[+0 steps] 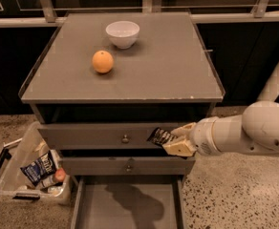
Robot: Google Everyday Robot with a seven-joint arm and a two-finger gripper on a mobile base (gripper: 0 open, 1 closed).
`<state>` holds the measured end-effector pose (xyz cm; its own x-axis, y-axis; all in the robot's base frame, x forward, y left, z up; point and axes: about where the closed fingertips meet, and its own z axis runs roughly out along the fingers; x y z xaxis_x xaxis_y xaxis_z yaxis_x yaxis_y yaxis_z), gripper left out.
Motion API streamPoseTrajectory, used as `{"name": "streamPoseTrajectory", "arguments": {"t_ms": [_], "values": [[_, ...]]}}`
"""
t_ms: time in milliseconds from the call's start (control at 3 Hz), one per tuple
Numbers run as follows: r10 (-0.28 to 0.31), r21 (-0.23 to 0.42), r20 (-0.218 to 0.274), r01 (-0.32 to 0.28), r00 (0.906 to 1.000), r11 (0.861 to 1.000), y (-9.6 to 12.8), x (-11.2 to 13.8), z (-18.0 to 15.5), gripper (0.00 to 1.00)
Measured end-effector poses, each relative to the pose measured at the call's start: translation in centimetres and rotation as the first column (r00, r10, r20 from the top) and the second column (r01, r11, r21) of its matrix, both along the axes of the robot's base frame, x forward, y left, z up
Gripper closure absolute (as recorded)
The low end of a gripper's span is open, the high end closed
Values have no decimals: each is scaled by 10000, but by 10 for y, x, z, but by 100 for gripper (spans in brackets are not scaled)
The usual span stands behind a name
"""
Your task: Place rxbar chocolate into bottom drawer
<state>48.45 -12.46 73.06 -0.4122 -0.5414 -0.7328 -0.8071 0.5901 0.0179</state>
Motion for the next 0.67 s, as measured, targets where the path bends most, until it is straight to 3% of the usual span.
{"name": "streamPoseTrajectory", "arguments": {"t_ms": [667], "values": [[660,783,-951,-586,9933,9952,36,17,-141,100]]}}
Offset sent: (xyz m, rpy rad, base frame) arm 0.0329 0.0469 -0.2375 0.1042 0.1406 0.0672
